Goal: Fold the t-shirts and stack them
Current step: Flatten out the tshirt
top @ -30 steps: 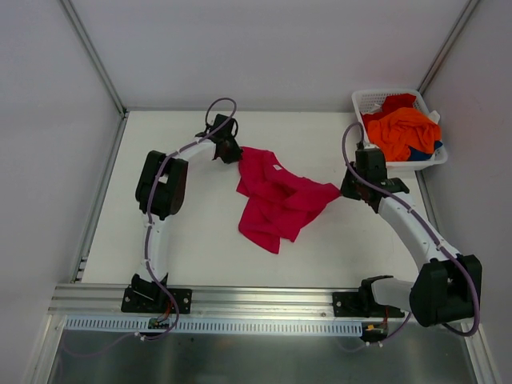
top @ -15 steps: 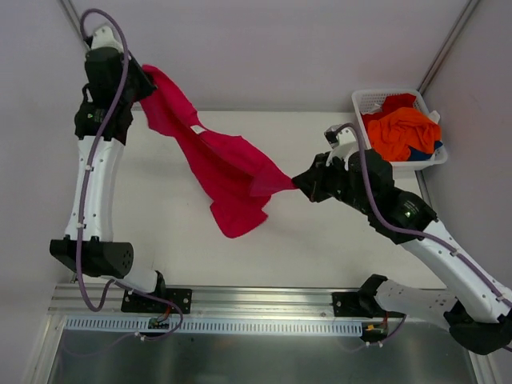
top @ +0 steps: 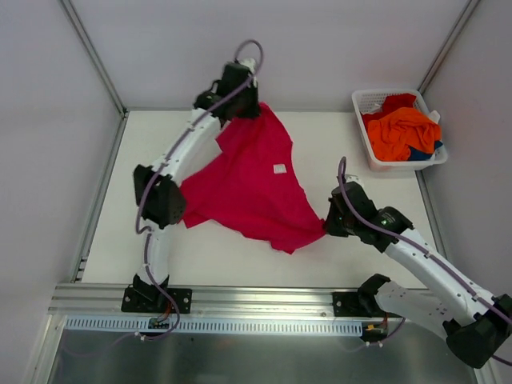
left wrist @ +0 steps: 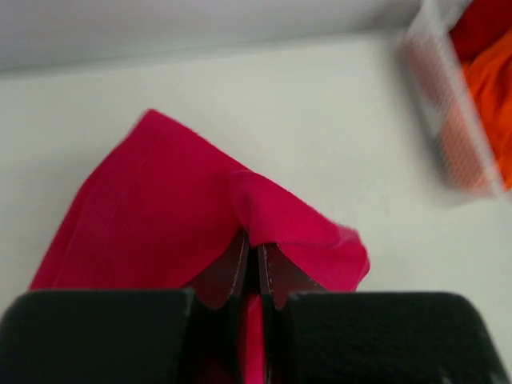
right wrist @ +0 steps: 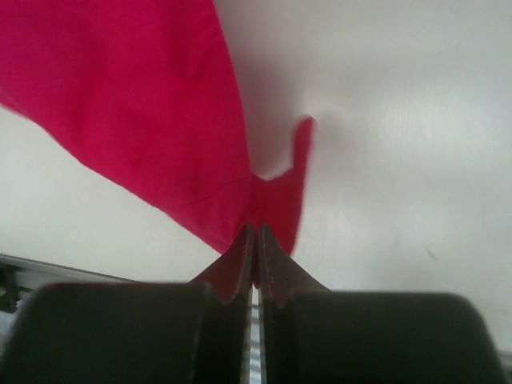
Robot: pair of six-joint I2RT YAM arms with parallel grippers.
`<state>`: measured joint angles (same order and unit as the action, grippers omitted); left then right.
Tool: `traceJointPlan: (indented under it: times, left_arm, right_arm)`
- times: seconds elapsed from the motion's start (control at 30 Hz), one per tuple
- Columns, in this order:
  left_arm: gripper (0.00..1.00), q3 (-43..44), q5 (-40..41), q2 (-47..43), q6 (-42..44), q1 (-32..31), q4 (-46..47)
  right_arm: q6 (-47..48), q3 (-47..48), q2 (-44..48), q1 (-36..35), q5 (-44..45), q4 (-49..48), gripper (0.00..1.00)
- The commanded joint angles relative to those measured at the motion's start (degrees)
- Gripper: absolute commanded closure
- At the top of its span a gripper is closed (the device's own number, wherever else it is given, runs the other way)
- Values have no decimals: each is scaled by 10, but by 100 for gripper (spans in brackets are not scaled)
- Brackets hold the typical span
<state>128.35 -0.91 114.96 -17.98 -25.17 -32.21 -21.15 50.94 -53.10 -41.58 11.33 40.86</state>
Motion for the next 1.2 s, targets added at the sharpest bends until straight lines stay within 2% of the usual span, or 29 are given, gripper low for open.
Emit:
traceJointPlan:
  times: [0.0, 0.07, 0.1, 0.13, 0.17, 0.2, 0.23, 0.27, 0.3, 0.33, 0.37, 0.4, 0.47, 0.5, 0.57, 0.6, 0.73, 0.87, 1.0, 1.07, 1.17]
  left_arm:
    - [100, 17, -23, 85, -20, -73, -39]
    - [100, 65, -31, 147, -15, -100, -37]
    - [100, 81, -37, 162, -14, -119, -37]
    - [94, 106, -44, 186, -14, -124, -37]
    - [68, 112, -56, 192, -20, -127, -37]
    - [42, 116, -58, 193, -24, -125, -36]
    - [19, 110, -55, 184, -25, -122, -37]
    - [1, 101, -51, 172, -23, -117, -36]
    - [1, 70, -51, 138, -22, -98, -37]
    - [1, 46, -53, 115, -24, -84, -37]
    - [1, 20, -58, 88, -35, -68, -37]
    - [1, -44, -73, 31, -43, -52, -37]
    - [1, -119, -97, -34, -60, 6, -38]
    - [1, -203, -98, -99, -63, 24, -37]
    - [1, -288, -92, -162, -67, 66, -37]
    - [1, -370, -79, -221, -70, 77, -38]
    - [1, -563, -88, -338, -137, 135, -41]
    - [4, -736, -99, -425, -230, 170, -42]
    - [7, -807, -82, -472, -305, 171, -33]
    - [9, -830, -58, -475, -306, 171, -4]
    - [14, -837, -68, -440, -284, 171, 56]
  right_arm:
    - [-54, -35, 48, 78, 0, 82, 99]
    - [-38, -51, 62, 97, -18, 91, 99]
    - [-20, -49, 62, 109, -18, 105, 96]
    - [-9, -42, 60, 116, -18, 112, 87]
    - [3, -24, 52, 122, -21, 120, 73]
    - [21, -9, 44, 136, -23, 125, 41]
    - [30, 6, 35, 143, -29, 127, 28]
    - [41, 47, 11, 151, -34, 131, 18]
    - [64, 71, -5, 169, -51, 133, 5]
    - [79, 97, -23, 178, -62, 135, 1]
    - [92, 124, -44, 188, -73, 141, 0]
    - [118, 183, -91, 207, -95, 142, 1]
    - [144, 238, -143, 222, -107, 132, 0]
    - [155, 283, -193, 222, -142, 121, 0]
    - [172, 319, -243, 222, -166, 86, 1]
    - [170, 350, -295, 222, -196, 71, 0]
    - [197, 380, -391, 201, -234, -45, 0]
    - [206, 431, -480, 180, -253, -60, 0]
    - [224, 432, -533, 170, -248, -106, 1]
    - [236, 451, -576, 167, -244, -107, 0]
    - [244, 491, -632, 167, -233, -106, 1]
